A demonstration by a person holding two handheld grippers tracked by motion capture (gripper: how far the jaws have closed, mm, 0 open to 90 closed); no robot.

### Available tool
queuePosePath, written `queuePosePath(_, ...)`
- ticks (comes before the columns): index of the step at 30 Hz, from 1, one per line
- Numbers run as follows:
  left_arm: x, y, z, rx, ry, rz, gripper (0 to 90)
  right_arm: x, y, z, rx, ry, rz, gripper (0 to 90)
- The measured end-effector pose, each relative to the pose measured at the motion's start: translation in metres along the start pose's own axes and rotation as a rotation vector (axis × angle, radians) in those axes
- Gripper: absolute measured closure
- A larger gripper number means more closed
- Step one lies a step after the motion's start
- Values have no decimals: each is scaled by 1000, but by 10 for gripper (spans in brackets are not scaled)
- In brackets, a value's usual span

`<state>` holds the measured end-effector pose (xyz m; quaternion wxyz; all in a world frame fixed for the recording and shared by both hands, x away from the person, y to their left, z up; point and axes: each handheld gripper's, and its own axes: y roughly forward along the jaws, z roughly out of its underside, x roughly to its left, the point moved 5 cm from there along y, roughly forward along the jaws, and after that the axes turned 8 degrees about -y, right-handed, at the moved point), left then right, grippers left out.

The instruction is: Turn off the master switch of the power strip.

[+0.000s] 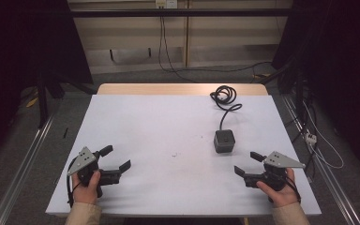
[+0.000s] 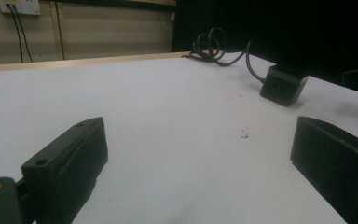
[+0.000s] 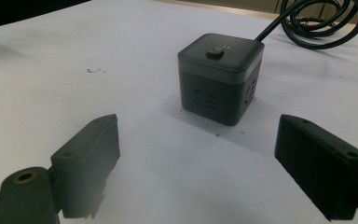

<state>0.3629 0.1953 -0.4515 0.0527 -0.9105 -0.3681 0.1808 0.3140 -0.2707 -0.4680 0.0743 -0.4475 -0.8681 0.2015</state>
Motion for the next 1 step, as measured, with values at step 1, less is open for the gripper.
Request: queuePosePath(1, 0, 0, 0, 2, 3, 0, 36, 0, 0, 0, 3, -1, 1, 136)
